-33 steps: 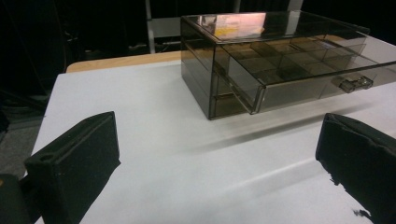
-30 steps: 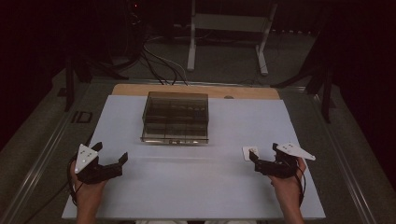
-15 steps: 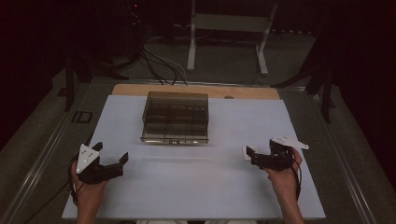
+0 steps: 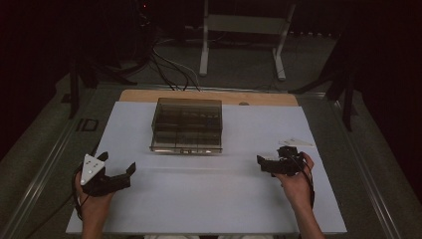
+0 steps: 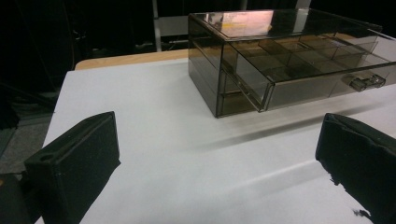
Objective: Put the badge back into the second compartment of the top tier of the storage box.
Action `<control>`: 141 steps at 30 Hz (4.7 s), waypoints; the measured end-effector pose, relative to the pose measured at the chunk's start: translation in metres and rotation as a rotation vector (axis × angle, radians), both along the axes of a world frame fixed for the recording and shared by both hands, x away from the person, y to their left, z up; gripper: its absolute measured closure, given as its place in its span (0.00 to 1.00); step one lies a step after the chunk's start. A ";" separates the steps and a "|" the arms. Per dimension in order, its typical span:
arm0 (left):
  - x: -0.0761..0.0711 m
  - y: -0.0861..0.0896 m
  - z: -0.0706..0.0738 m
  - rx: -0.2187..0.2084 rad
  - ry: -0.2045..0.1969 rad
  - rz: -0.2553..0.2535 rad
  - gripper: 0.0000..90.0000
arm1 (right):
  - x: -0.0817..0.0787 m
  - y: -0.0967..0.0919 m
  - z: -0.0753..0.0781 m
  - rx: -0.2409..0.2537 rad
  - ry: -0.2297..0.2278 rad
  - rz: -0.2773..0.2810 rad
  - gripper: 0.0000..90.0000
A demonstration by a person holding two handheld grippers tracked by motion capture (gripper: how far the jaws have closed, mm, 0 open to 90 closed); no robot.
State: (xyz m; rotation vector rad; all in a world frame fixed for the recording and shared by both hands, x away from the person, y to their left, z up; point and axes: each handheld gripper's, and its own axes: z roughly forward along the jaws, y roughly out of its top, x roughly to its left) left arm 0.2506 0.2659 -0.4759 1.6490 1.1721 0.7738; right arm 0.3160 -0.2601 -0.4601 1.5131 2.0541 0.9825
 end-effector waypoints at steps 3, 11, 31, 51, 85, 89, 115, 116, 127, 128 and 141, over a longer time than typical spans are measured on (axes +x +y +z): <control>0.000 0.000 0.000 0.006 0.002 -0.002 0.01 | 0.008 0.001 -0.006 -0.013 0.054 -0.017 0.02; 0.000 -0.001 -0.001 0.006 0.007 -0.003 0.01 | 0.021 0.006 -0.013 -0.078 0.129 -0.046 0.03; -0.001 0.001 0.000 -0.002 0.005 0.003 0.01 | 0.037 0.011 -0.036 -0.156 0.255 -0.085 0.08; -0.001 0.002 0.000 -0.002 0.006 0.004 0.01 | 0.040 0.010 -0.042 -0.197 0.341 -0.084 0.29; -0.001 0.001 -0.001 -0.001 0.009 0.000 0.01 | 0.042 0.010 -0.036 -0.206 0.393 -0.029 0.37; -0.001 0.001 -0.001 -0.002 0.008 0.001 0.01 | 0.042 0.011 -0.035 -0.197 0.388 -0.018 0.37; -0.001 0.001 -0.001 -0.003 0.012 -0.008 0.01 | 0.041 0.029 0.007 -0.135 0.287 0.053 0.37; -0.001 0.001 -0.001 -0.002 0.012 -0.008 0.01 | 0.041 0.030 0.009 -0.133 0.283 0.057 0.37; -0.001 0.001 -0.001 -0.002 0.014 -0.009 0.01 | 0.042 0.037 0.021 -0.128 0.262 0.091 0.37; -0.001 0.001 -0.001 -0.001 0.015 -0.010 0.01 | 0.042 0.038 0.022 -0.129 0.259 0.095 0.37; -0.001 0.001 -0.001 -0.001 0.016 -0.010 0.01 | 0.045 0.048 0.032 -0.134 0.241 0.119 0.37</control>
